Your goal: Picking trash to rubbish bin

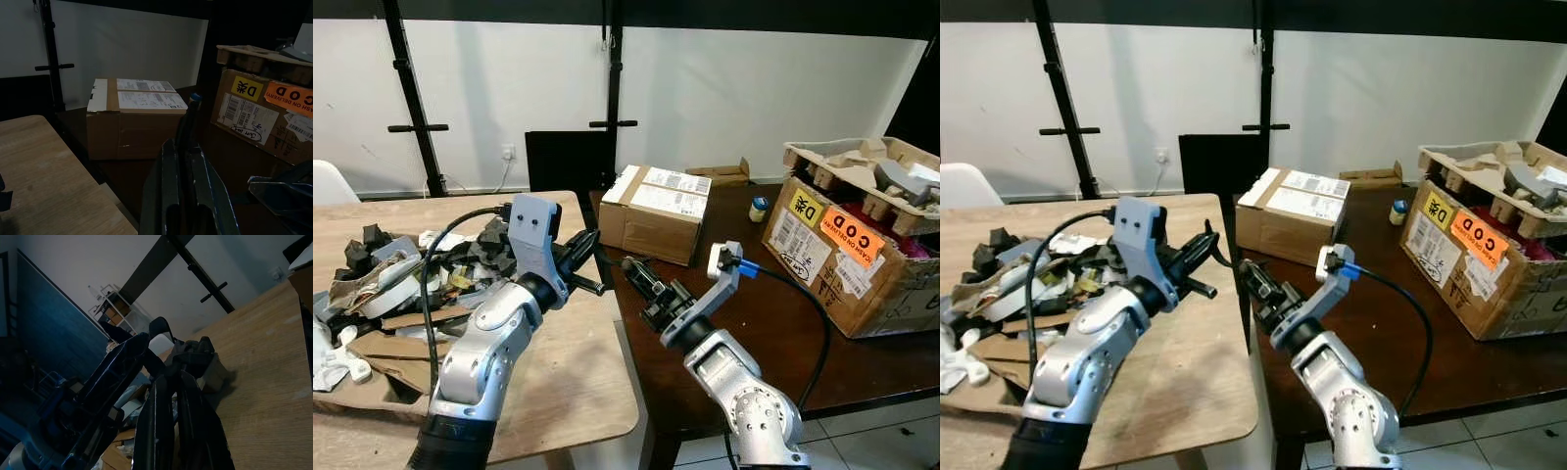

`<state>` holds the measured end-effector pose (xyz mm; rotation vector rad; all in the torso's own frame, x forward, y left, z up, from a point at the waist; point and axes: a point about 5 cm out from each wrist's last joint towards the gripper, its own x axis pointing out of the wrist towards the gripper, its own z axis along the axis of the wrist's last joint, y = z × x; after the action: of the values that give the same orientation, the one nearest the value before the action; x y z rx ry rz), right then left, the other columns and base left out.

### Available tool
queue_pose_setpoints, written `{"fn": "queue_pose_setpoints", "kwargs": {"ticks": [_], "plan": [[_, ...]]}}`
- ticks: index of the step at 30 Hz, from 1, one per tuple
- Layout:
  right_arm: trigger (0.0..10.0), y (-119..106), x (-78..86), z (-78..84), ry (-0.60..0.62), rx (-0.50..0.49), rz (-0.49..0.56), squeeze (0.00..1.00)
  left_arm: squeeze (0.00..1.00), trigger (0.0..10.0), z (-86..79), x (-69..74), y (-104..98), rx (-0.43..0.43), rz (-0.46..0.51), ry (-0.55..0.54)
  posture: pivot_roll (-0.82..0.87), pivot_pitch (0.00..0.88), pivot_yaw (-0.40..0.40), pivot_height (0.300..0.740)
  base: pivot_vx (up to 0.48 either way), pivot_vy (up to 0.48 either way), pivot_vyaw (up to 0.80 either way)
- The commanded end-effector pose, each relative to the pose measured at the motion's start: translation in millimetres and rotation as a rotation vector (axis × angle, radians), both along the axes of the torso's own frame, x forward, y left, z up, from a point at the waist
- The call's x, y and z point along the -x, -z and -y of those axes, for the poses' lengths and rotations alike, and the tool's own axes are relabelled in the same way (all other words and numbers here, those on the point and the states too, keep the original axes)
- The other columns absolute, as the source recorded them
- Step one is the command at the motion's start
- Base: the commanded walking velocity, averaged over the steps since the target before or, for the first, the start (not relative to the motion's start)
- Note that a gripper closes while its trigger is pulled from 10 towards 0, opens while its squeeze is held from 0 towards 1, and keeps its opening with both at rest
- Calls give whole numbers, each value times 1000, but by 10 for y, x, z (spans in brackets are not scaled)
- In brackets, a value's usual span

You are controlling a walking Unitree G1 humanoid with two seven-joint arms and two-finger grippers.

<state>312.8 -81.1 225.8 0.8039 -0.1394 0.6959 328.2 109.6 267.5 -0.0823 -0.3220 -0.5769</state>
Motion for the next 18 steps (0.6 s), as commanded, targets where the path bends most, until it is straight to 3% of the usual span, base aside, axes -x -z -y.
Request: {"fn": "queue_pose_setpoints", "kwargs": {"ticks": [1,6,7,8,9,10,14,18], "plan": [[0,-25,-17,-7,4,-35,-2,0,0,0,-25,-5,-24,1,8,-6,-65,120,-10,740,0,0,0],[0,-28,-26,6,11,-39,-1,0,0,0,-30,-10,-17,-5,7,-20,-64,120,-9,740,0,0,0],[0,-27,-28,11,14,-41,-2,0,0,6235,-36,-17,-11,-5,0,-28,-64,121,-10,740,0,0,0],[0,-26,-30,16,16,-42,-2,0,278,10000,-44,-19,-11,0,3,-35,-64,121,-10,740,0,0,0],[0,-25,-32,20,18,-42,-3,0,525,10000,-48,-20,-11,2,3,-35,-64,121,-10,740,0,0,0],[0,-22,-33,26,20,-42,-3,0,1000,10000,-54,-18,-9,10,-2,-30,-65,122,-12,740,0,0,0],[0,-4,-53,76,41,-37,-7,0,1000,10000,-85,-10,-18,16,3,-29,-62,120,-13,740,0,0,0],[0,8,-132,221,114,-43,-27,0,1000,10000,-210,-51,-15,13,-7,-95,-60,114,-10,740,0,0,0]]}}
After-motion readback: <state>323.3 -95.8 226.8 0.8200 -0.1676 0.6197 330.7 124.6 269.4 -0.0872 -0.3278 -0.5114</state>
